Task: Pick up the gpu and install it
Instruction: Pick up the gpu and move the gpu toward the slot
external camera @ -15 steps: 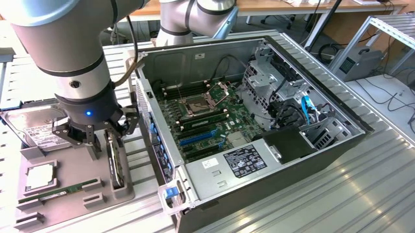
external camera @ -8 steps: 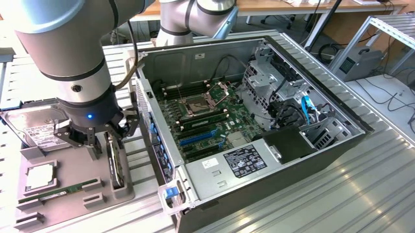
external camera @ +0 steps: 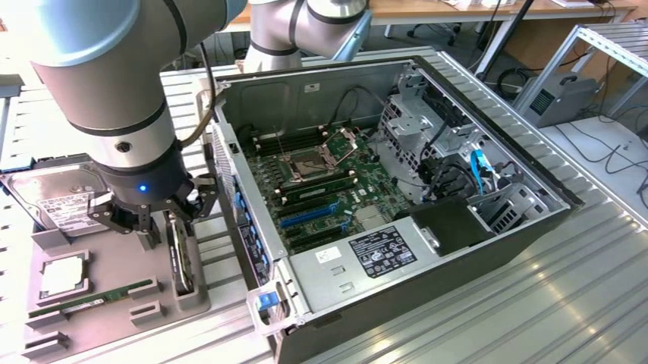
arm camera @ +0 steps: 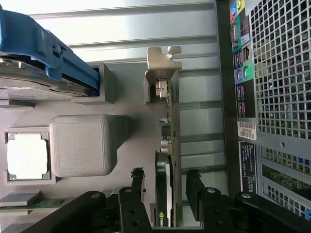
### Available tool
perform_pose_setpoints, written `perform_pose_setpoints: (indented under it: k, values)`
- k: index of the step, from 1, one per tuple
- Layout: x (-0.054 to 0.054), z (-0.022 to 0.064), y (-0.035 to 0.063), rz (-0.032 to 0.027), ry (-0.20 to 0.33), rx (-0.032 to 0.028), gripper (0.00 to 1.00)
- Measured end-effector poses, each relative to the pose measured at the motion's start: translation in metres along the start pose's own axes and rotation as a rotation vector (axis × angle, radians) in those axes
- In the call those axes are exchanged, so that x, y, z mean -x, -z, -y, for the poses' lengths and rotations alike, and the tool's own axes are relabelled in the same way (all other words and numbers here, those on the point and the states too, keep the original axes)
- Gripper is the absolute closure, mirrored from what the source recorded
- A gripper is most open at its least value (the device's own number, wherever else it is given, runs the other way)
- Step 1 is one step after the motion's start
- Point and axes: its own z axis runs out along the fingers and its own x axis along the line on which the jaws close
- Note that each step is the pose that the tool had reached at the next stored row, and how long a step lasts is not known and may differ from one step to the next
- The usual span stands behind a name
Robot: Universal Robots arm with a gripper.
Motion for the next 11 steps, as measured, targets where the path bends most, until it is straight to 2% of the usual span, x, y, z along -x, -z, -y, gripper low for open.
perform_pose_setpoints:
  k: [6,11]
  values:
    - [-0.0002,0.0003,-0.0072,0.0,0.0,0.0,0.52]
    - [-0.0001,0.0002,-0.0095,0.0,0.0,0.0,0.52]
